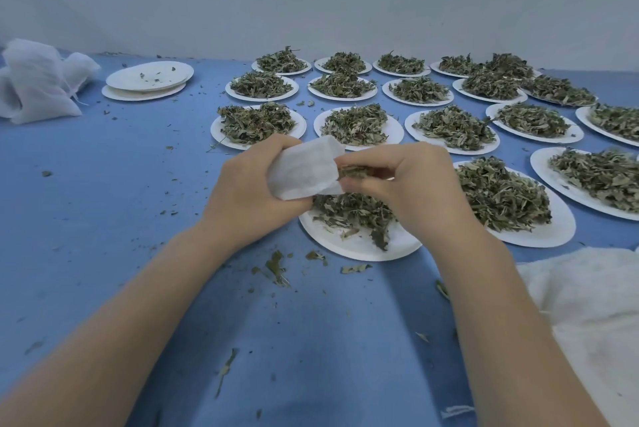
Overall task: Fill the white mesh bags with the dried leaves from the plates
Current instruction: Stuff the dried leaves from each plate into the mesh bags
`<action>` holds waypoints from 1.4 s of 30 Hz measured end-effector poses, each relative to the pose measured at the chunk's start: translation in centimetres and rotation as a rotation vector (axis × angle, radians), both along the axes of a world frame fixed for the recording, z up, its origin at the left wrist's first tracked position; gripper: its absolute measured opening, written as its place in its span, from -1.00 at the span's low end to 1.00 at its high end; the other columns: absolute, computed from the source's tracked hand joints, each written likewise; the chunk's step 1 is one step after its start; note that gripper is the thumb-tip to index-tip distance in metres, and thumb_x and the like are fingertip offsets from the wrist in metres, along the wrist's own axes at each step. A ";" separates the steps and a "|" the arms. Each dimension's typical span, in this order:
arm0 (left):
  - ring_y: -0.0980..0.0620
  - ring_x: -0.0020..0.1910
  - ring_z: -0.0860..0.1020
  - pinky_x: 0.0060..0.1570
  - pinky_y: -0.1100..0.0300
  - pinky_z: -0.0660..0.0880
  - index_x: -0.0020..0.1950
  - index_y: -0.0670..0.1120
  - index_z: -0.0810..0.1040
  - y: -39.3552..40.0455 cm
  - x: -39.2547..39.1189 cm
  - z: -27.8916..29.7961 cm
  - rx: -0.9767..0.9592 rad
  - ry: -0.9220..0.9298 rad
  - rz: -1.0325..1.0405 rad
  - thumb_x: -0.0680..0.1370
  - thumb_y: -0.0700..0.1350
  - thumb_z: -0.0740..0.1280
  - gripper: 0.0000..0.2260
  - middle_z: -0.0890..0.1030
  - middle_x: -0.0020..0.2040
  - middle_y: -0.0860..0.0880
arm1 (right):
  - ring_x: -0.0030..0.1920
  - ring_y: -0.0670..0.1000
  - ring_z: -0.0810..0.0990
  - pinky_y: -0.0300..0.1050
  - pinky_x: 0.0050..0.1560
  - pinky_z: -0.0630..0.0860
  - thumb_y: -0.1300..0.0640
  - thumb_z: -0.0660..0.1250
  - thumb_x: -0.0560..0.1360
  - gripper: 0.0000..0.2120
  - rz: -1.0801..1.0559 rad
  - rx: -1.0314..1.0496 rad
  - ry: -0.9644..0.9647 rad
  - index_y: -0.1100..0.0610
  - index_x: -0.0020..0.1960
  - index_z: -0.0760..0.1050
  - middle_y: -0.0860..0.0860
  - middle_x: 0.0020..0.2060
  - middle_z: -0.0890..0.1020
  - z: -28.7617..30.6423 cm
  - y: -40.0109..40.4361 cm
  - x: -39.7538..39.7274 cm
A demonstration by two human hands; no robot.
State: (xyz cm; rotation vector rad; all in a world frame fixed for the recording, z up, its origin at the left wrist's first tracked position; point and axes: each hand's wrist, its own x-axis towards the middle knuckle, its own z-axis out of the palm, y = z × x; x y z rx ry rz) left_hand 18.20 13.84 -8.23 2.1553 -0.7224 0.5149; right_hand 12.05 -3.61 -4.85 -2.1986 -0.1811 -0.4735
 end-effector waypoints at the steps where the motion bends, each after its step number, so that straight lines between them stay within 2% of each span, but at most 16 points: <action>1: 0.24 -0.14 0.44 -0.19 0.54 0.31 0.06 0.06 0.49 0.0 0.0 0.0 0.039 -0.048 -0.003 0.25 0.00 0.47 -0.60 0.54 -0.13 0.21 | -0.29 -0.21 0.53 -0.44 -0.19 0.40 0.26 0.47 0.37 -0.76 -0.008 -0.087 -0.009 -0.02 -0.04 0.67 -0.10 -0.29 0.67 0.1 0.2 0.1; 4: 0.09 -0.08 0.46 -0.07 0.36 0.27 0.07 -0.17 0.54 -0.2 0.1 -0.1 0.228 -0.282 0.004 0.28 0.02 0.44 -0.56 0.60 -0.06 -0.02 | -0.13 0.02 0.54 -0.27 -0.13 0.34 0.25 0.36 0.46 -0.79 -0.001 -0.489 0.059 0.10 0.07 0.65 0.07 -0.15 0.66 0.2 1.0 0.4; 6: 0.08 -0.08 0.42 -0.05 0.30 0.25 0.07 -0.20 0.55 -0.2 -0.1 -0.2 0.254 -0.317 0.013 0.30 0.05 0.36 -0.56 0.61 -0.07 -0.07 | -0.14 0.05 0.53 -0.18 -0.16 0.34 0.26 0.31 0.47 -0.80 -0.018 -0.545 0.081 0.14 0.04 0.63 0.09 -0.16 0.65 -0.1 1.4 0.6; 8: 0.09 -0.08 0.40 -0.06 0.24 0.30 0.08 -0.20 0.54 -0.2 -0.2 -0.1 0.253 -0.308 0.028 0.31 0.10 0.27 -0.52 0.61 -0.07 -0.07 | -0.18 -0.01 0.56 -0.20 -0.17 0.42 0.28 0.34 0.44 -0.81 -0.015 -0.359 0.077 0.13 0.01 0.63 0.07 -0.20 0.67 -0.3 1.4 0.4; 11: 0.08 -0.07 0.43 -0.05 0.20 0.32 0.11 -0.20 0.53 -0.1 -0.3 0.1 0.251 -0.270 0.032 0.31 0.16 0.24 -0.46 0.61 -0.03 -0.08 | -0.06 -0.15 0.64 -0.27 0.01 0.55 0.37 0.34 0.43 -0.67 0.195 0.061 0.173 0.03 0.08 0.62 -0.07 -0.08 0.70 -0.1 0.8 0.0; 14: -0.08 -0.09 0.55 -0.05 0.16 0.33 0.12 -0.19 0.52 -0.1 -0.3 0.1 0.243 -0.251 0.034 0.32 0.19 0.24 -0.44 0.61 -0.01 -0.09 | 0.05 -0.15 0.63 -0.27 0.10 0.54 0.41 0.27 0.49 -0.63 0.385 0.330 0.247 0.01 0.11 0.58 -0.11 0.02 0.68 0.3 0.2 -0.2; 18: -0.15 -0.09 0.58 -0.06 0.15 0.36 0.13 -0.19 0.52 -0.2 -0.3 0.1 0.232 -0.262 0.051 0.30 0.16 0.35 -0.46 0.62 0.00 -0.11 | -0.10 -0.08 0.66 -0.10 0.04 0.58 0.25 0.34 0.50 -0.79 0.089 0.222 0.130 0.01 0.02 0.65 -0.03 -0.16 0.71 -0.2 0.7 0.1; 20: -0.13 -0.12 0.57 -0.09 0.19 0.36 0.12 -0.18 0.53 -0.3 -0.3 0.2 0.247 -0.291 0.046 0.33 0.17 0.30 -0.47 0.62 -0.03 -0.10 | -0.26 0.02 0.60 -0.07 -0.19 0.55 0.26 0.36 0.45 -0.84 -0.039 0.101 0.051 0.09 -0.08 0.68 0.04 -0.31 0.67 -0.4 1.6 0.3; 22: -0.13 -0.17 0.57 -0.13 0.20 0.36 0.09 -0.21 0.54 -0.5 -0.4 0.2 0.260 -0.338 0.031 0.35 0.12 0.27 -0.52 0.62 -0.09 -0.12 | -0.39 -0.04 0.49 -0.13 -0.35 0.42 0.26 0.36 0.44 -0.86 0.015 0.070 0.058 0.08 -0.15 0.68 0.02 -0.40 0.62 -0.5 2.3 0.4; 25: -0.16 -0.19 0.58 -0.15 0.19 0.39 0.07 -0.24 0.55 -0.4 -0.5 0.3 0.267 -0.361 0.053 0.35 0.13 0.25 -0.50 0.62 -0.10 -0.15 | -0.24 -0.01 0.64 -0.11 -0.14 0.57 0.28 0.34 0.49 -0.76 0.200 0.246 0.131 -0.04 -0.09 0.65 -0.02 -0.24 0.71 0.2 2.0 -0.1; 27: -0.19 -0.21 0.58 -0.16 0.09 0.44 0.07 -0.24 0.54 -0.1 -0.4 0.4 0.305 -0.373 0.093 0.34 0.11 0.31 -0.51 0.62 -0.11 -0.17 | -0.14 -0.06 0.68 -0.17 -0.03 0.61 0.30 0.35 0.48 -0.77 0.194 0.383 0.108 -0.01 -0.05 0.65 -0.06 -0.17 0.71 0.5 0.8 -0.3; 28: -0.20 -0.23 0.57 -0.18 0.04 0.46 0.06 -0.25 0.54 0.0 -0.2 0.4 0.332 -0.387 0.116 0.33 0.07 0.36 -0.53 0.61 -0.13 -0.19 | -0.14 -0.11 0.67 -0.20 -0.03 0.60 0.27 0.37 0.48 -0.80 0.105 0.358 0.079 -0.02 -0.06 0.65 -0.09 -0.18 0.71 0.5 0.2 -0.3; 30: -0.21 -0.26 0.57 -0.20 0.00 0.48 0.05 -0.27 0.55 0.2 0.0 0.3 0.380 -0.400 0.146 0.29 -0.02 0.48 -0.55 0.61 -0.15 -0.21 | -0.17 -0.19 0.62 -0.28 -0.10 0.57 0.13 0.38 0.48 -0.86 -0.145 0.079 0.066 -0.09 -0.05 0.64 -0.16 -0.20 0.68 0.2 -0.9 -0.3; 33: -0.22 -0.21 0.58 -0.16 -0.04 0.48 0.06 -0.27 0.54 0.4 0.2 0.0 0.411 -0.386 0.139 0.23 -0.13 0.58 -0.52 0.61 -0.13 -0.21 | -0.08 -0.12 0.54 -0.27 -0.19 0.42 -0.10 0.33 0.48 -0.72 -0.277 -0.344 0.282 -0.11 0.18 0.55 -0.11 0.01 0.61 -0.6 -1.4 -0.1; 36: -0.24 -0.18 0.58 -0.12 -0.05 0.48 0.07 -0.27 0.54 0.4 0.4 -0.1 0.414 -0.372 0.135 0.24 -0.14 0.57 -0.52 0.61 -0.11 -0.20 | 0.05 0.00 0.47 -0.16 -0.10 0.35 -0.19 0.33 0.45 -0.56 -0.232 -0.452 0.440 -0.12 0.29 0.46 0.01 0.13 0.48 -1.3 -0.9 0.2; 42: -0.25 -0.15 0.58 -0.11 -0.07 0.48 0.08 -0.27 0.53 0.5 0.5 -0.3 0.417 -0.360 0.134 0.25 -0.15 0.56 -0.53 0.61 -0.10 -0.21 | -0.18 -0.04 0.53 -0.24 -0.18 0.43 0.03 0.35 0.50 -0.83 -0.238 -0.452 0.335 0.02 0.04 0.64 -0.03 -0.09 0.66 -1.2 -0.6 0.5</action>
